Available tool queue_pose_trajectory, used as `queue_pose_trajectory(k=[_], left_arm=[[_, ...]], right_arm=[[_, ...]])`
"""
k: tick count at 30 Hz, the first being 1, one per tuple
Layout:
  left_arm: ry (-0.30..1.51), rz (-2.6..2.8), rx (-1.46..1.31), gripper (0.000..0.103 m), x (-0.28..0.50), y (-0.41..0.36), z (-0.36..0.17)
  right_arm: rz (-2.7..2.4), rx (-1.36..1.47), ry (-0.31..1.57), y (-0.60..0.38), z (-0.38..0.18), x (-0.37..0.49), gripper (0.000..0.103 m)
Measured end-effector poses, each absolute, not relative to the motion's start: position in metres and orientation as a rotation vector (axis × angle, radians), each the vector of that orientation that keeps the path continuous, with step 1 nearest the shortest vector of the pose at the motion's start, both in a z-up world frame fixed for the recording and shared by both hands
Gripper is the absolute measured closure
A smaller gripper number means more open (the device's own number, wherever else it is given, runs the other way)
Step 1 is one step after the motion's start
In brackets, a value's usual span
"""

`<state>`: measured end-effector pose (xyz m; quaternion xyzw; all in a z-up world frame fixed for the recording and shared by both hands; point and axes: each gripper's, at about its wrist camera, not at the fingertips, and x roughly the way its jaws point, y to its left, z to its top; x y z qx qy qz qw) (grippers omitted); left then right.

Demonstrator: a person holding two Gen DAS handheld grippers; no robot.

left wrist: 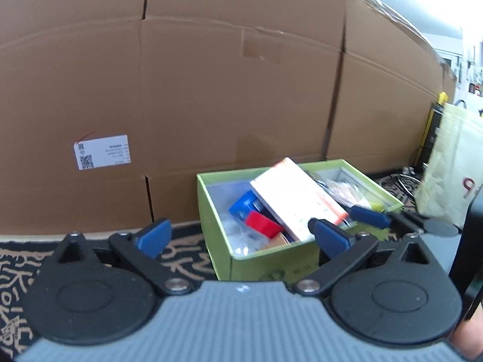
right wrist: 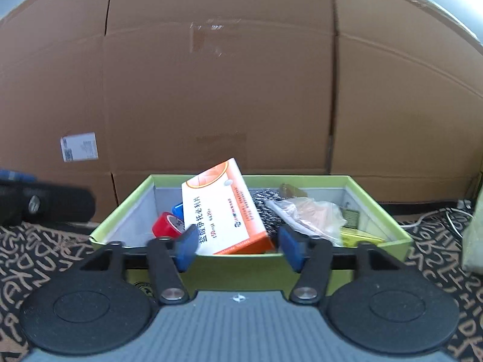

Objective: Organize objects
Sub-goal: 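Open both tools and withdraw them from the lime-green box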

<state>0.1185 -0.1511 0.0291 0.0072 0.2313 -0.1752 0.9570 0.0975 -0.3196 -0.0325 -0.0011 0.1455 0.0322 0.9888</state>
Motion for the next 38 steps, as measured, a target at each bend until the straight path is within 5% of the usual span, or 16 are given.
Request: queue_pose_trajectory(k=[5,17,38], left_arm=[[0.493,-0.313,0.043,0.000,0.089,-0.153,0.021],[0.691,-0.281,0.010,0.000,0.025,-0.171,-0.016],[0.700,-0.209,0.006,0.000,0.001,-0.166,-0.007]], right_arm=[[0.023,0.056,0.285,-0.338,-0.031,0.049,0.002],[-0.118,-0.052,0.434,-0.358,-0.050,-0.039,0.002],[-0.103,-0.058,0.410,-0.347,-0.040,-0.062,0.000]])
